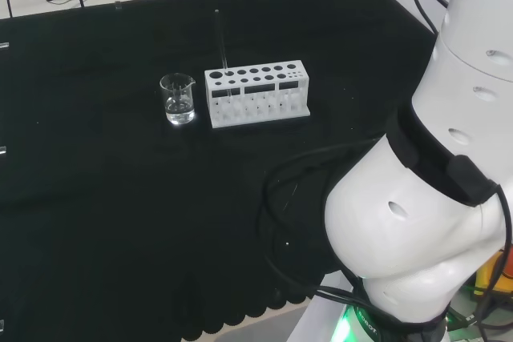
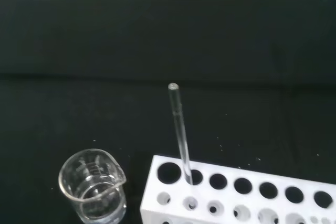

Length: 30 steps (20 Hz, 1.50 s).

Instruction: Take the glass rod from the white test tube rack.

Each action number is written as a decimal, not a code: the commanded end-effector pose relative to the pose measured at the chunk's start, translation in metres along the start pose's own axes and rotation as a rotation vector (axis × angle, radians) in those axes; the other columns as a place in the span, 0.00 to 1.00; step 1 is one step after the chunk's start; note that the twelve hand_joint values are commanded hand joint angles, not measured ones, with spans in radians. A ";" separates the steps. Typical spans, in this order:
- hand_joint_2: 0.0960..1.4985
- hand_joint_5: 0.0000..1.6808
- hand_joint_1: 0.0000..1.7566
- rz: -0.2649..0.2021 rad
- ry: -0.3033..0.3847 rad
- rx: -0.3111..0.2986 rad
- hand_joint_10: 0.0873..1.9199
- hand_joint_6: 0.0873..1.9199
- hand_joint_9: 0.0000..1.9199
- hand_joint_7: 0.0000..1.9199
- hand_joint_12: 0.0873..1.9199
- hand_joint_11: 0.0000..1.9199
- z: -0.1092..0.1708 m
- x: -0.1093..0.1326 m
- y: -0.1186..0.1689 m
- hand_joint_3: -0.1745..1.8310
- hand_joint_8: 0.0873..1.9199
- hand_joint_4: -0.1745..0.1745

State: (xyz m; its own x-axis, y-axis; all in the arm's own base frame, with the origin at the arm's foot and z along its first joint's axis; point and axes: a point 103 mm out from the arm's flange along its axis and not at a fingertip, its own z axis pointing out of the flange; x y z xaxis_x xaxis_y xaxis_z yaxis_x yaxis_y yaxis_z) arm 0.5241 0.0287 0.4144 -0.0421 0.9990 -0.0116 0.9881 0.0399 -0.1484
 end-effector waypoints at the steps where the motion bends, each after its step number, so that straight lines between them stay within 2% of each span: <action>1: 0.77 0.06 0.36 -0.035 0.005 0.031 0.44 0.00 0.02 0.00 0.73 0.00 0.026 0.016 0.036 0.00 0.33 0.03; 11: 0.78 0.06 0.36 -0.039 0.005 0.066 0.45 0.00 0.03 0.00 0.73 0.00 0.048 0.017 0.064 0.00 0.33 0.02; 24: 0.78 0.06 0.36 -0.016 0.006 0.151 0.45 0.00 0.04 0.00 0.73 0.02 0.100 -0.002 0.071 0.00 0.34 0.02; 30: 0.78 0.06 0.36 -0.011 0.009 0.176 0.45 0.00 0.04 0.00 0.73 0.02 0.115 -0.005 0.073 0.00 0.36 0.02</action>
State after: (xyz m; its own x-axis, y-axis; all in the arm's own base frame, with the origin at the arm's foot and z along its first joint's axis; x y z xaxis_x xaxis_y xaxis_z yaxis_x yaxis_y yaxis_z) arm 0.5800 0.0290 0.3019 -0.0570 0.9984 -0.0029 0.9517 0.0535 -0.3023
